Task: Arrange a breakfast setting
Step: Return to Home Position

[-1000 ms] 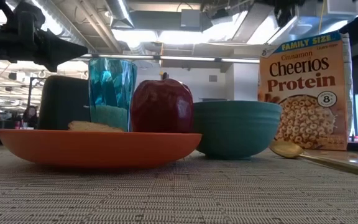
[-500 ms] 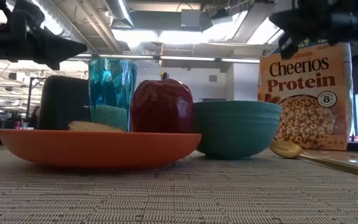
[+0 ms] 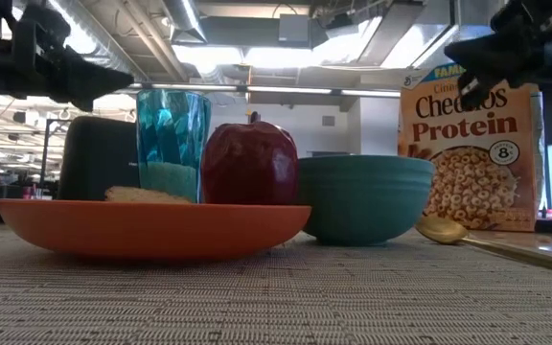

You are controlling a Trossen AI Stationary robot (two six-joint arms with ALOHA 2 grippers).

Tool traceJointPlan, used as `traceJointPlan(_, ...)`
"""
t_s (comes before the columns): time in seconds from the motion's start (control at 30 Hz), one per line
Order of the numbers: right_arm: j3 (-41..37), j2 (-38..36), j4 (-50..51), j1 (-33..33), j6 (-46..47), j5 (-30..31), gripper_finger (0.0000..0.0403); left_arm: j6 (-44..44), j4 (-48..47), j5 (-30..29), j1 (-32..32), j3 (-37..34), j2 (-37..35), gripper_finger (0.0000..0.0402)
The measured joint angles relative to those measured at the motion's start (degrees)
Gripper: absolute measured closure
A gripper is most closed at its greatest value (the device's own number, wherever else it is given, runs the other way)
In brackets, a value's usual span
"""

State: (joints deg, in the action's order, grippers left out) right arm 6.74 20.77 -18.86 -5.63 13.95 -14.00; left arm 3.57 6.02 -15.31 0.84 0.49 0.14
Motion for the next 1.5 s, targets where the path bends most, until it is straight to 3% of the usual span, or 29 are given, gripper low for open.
traceJointPlan(0.37, -6.31, -11.35, 0.2, 0.0, -3.0, 2.43, 0.0403, -3.1, -5.22, 5.27, 0.0, 0.52, 0.0, 0.04)
traceJointPlan(0.67, -6.31, -11.8, -0.59, 0.0, -5.25, -2.24, 0.0403, -3.42, -5.59, 8.23, 0.0, 0.52, 0.58, 0.04)
traceJointPlan(0.97, -6.31, -11.78, -0.59, 0.0, -8.43, -1.57, 0.0403, -7.33, -5.09, 14.05, 0.0, 0.0, 6.91, 0.04)
traceJointPlan(1.13, -6.31, -11.78, -1.06, 0.0, -7.38, -2.2, 0.0403, -5.8, -5.2, 14.95, 0.0, -0.01, 4.39, 0.04)
traceJointPlan(1.3, -6.31, -12.47, -2.11, 0.0, -3.1, -10.98, 0.0403, -3.52, -5.45, 15.12, 0.0, 0.78, -0.11, 0.04)
traceJointPlan(1.5, -6.31, -13.74, -2.86, -0.02, -5.06, -6.91, 0.0402, -4.25, -7.66, 21.44, -0.04, 1.22, 0.0, 0.04)
